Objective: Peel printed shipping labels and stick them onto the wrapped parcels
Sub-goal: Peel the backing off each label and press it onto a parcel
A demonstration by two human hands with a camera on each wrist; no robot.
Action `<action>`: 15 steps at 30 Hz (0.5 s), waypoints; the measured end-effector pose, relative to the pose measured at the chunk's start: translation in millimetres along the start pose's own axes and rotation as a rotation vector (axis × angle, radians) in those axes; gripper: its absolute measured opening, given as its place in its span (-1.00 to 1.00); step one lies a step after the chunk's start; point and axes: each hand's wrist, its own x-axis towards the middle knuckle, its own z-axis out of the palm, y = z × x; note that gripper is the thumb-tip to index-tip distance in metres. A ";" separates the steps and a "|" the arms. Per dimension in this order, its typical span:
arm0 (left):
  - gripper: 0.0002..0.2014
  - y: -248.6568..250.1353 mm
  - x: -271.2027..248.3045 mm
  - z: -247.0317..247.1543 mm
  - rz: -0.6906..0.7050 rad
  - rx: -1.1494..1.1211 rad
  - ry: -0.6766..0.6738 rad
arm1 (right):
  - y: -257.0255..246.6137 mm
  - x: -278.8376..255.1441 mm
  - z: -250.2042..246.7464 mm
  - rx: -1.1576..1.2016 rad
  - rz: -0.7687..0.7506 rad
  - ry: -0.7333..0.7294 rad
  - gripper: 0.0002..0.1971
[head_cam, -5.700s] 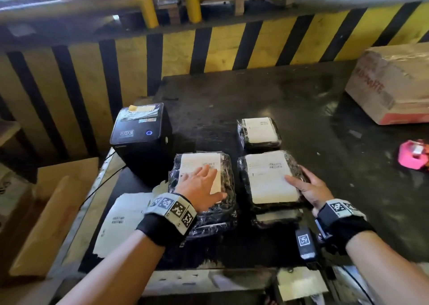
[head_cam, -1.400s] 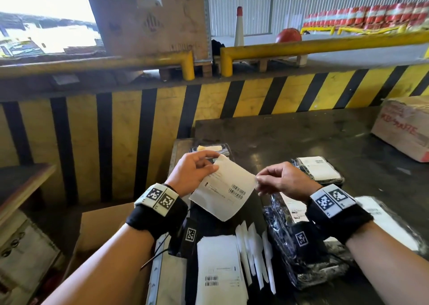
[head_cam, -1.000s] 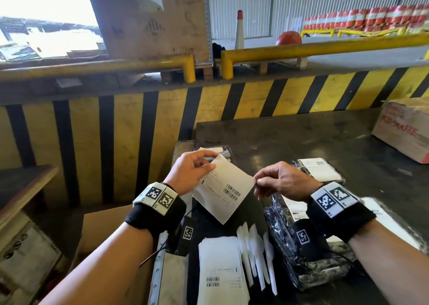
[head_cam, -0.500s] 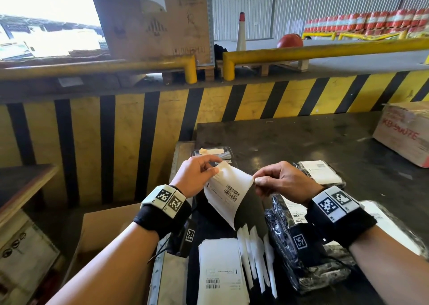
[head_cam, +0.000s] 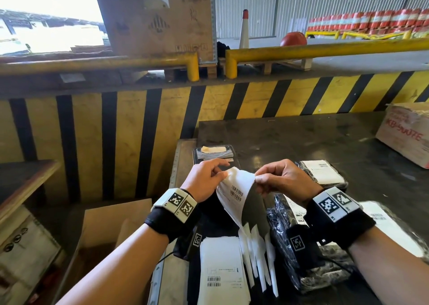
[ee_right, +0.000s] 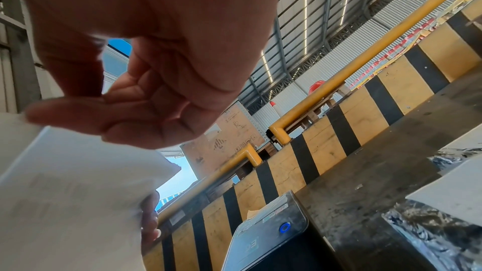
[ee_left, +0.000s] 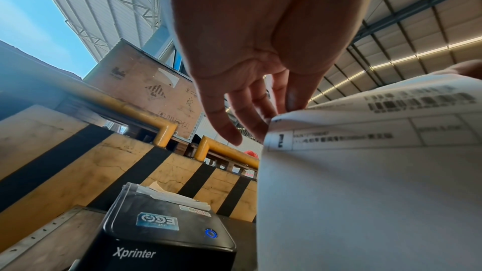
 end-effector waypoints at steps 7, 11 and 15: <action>-0.69 6.7 -3.9 2.5 0.012 -0.033 0.073 | 0.0 1.1 1.3 -0.045 -0.016 0.062 -0.84; -0.83 22.6 -6.3 4.5 0.032 -0.210 -0.012 | 1.9 4.8 3.1 -0.098 -0.052 0.134 -0.86; -0.76 35.6 -9.3 12.5 0.038 -0.282 -0.083 | 5.7 7.9 9.4 -0.129 -0.066 0.152 -0.83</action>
